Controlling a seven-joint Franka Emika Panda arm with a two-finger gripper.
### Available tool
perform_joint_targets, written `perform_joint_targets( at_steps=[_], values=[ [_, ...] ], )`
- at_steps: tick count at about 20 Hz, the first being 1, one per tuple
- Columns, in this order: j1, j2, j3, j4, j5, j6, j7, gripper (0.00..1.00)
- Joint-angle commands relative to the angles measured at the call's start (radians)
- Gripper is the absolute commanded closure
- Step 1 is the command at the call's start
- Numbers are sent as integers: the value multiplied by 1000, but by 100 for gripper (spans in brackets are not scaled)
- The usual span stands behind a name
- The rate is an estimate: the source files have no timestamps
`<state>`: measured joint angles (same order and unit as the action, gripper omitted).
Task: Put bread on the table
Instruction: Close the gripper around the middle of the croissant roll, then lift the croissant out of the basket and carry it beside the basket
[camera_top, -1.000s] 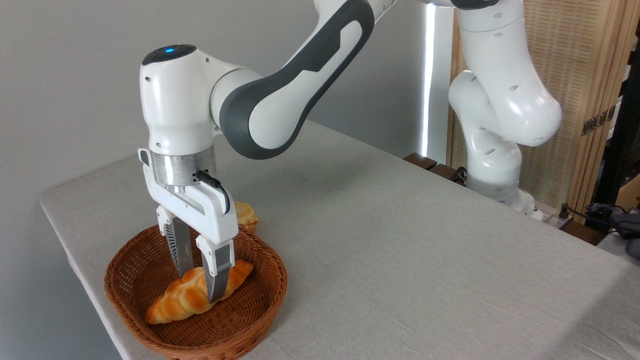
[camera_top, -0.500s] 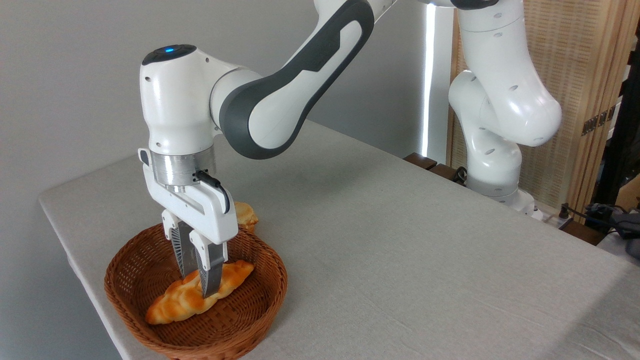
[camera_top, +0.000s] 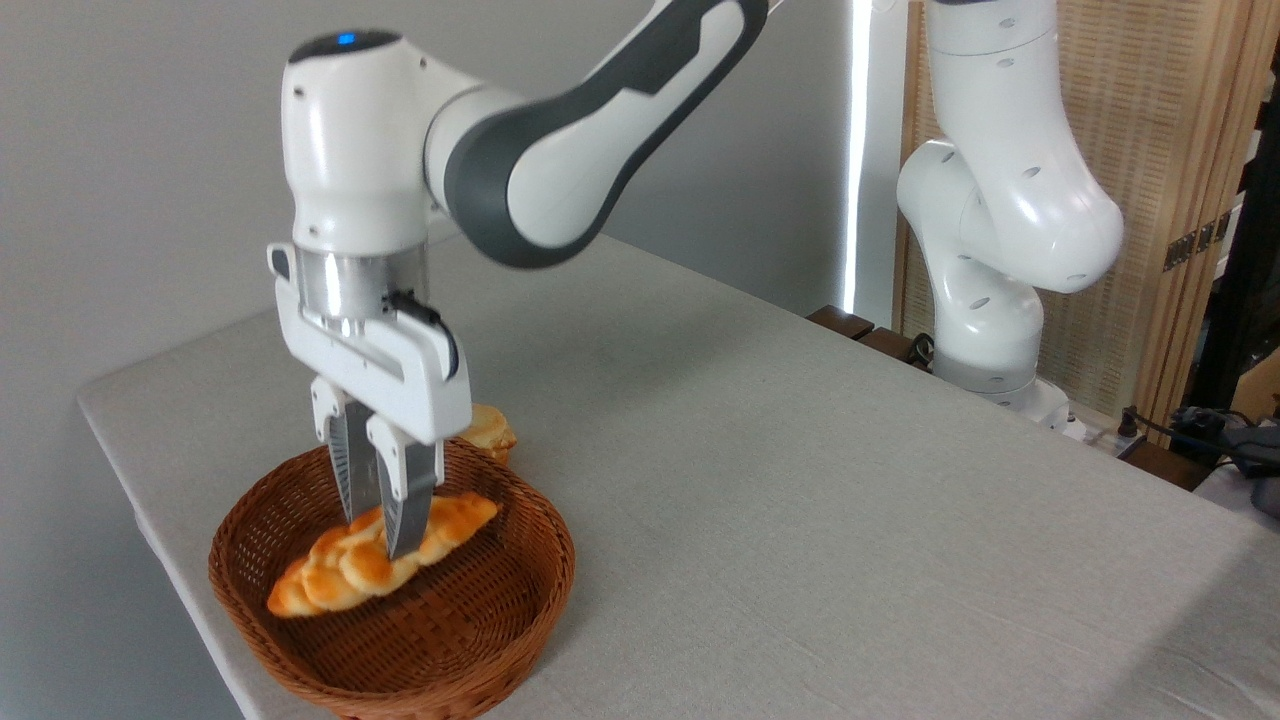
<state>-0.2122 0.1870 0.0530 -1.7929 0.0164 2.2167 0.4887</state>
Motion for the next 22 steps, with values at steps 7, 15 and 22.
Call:
perform_joint_targets(
  at_steps=[7, 15, 22],
  values=[
    [-7, -165, 4, -13, -52, -264, -18, 52],
    [-7, -254, 10, -81, -119, -491, -21, 49],
    [-7, -281, 10, -169, -133, -554, -19, 49]
  ],
)
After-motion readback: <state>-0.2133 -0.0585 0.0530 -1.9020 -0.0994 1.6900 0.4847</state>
